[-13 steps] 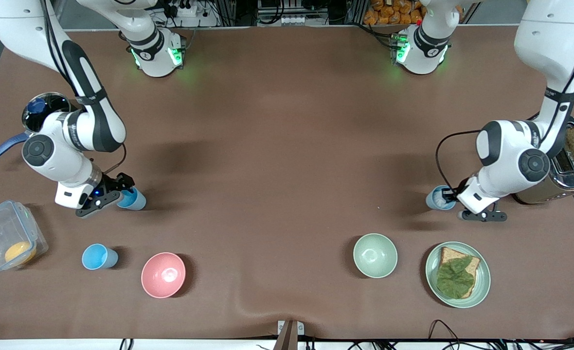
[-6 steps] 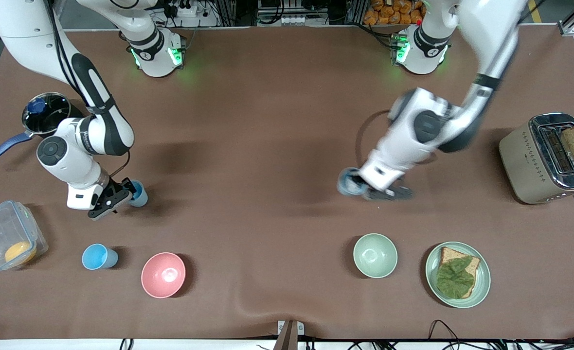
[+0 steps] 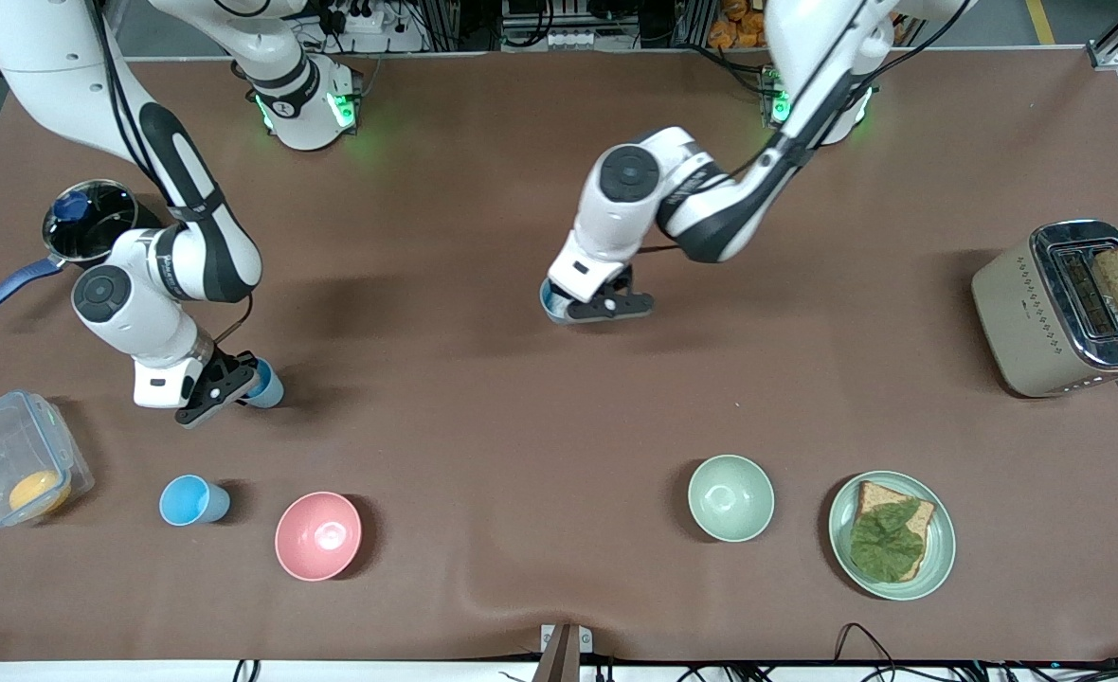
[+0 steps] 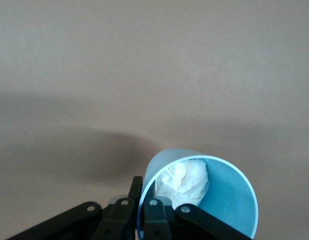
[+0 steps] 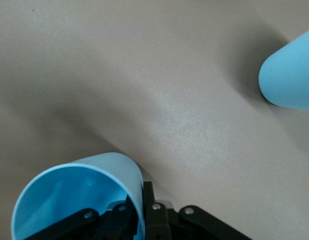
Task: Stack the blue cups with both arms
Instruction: 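Carry the cup with the left gripper to mid-table while the right gripper holds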
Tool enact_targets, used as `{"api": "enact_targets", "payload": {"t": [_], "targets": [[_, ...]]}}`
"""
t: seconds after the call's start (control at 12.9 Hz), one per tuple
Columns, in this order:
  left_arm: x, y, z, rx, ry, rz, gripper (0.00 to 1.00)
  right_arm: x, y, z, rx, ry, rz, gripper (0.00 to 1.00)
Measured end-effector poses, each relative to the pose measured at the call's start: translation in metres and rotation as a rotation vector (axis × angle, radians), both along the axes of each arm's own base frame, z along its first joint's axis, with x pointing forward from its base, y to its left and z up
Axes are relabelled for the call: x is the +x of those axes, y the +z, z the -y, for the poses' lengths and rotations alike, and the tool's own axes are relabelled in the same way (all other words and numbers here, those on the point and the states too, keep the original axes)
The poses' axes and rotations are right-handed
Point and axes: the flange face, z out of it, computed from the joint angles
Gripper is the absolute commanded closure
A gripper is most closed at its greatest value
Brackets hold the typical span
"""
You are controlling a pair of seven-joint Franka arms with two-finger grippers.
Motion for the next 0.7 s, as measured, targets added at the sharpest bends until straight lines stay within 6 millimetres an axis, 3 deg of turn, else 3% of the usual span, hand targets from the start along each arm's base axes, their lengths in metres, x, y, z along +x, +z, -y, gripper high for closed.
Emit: {"api": "enact_targets", "payload": {"t": [0.16, 0.31, 0.39, 0.47, 0.7], "targets": [[-0.010, -0.020, 0.013, 0.022, 0.035, -0.011, 1.00, -0.002, 0.014, 0.001, 0.001, -0.004, -0.043, 1.00], [-0.020, -0.036, 0.023, 0.038, 0.047, -0.026, 0.61, -0.004, 0.040, 0.003, 0.002, -0.019, -0.072, 1.00], [-0.023, -0.041, 0.026, 0.042, 0.049, -0.030, 0.19, -0.005, 0.053, 0.002, 0.005, -0.045, -0.080, 1.00], [-0.023, -0.041, 0.027, 0.041, 0.050, -0.030, 0.00, -0.007, 0.064, 0.001, 0.010, -0.090, -0.084, 1.00], [-0.004, -0.023, 0.026, 0.015, 0.074, 0.002, 0.00, -0.012, 0.087, -0.022, 0.022, -0.261, -0.112, 1.00]]}}
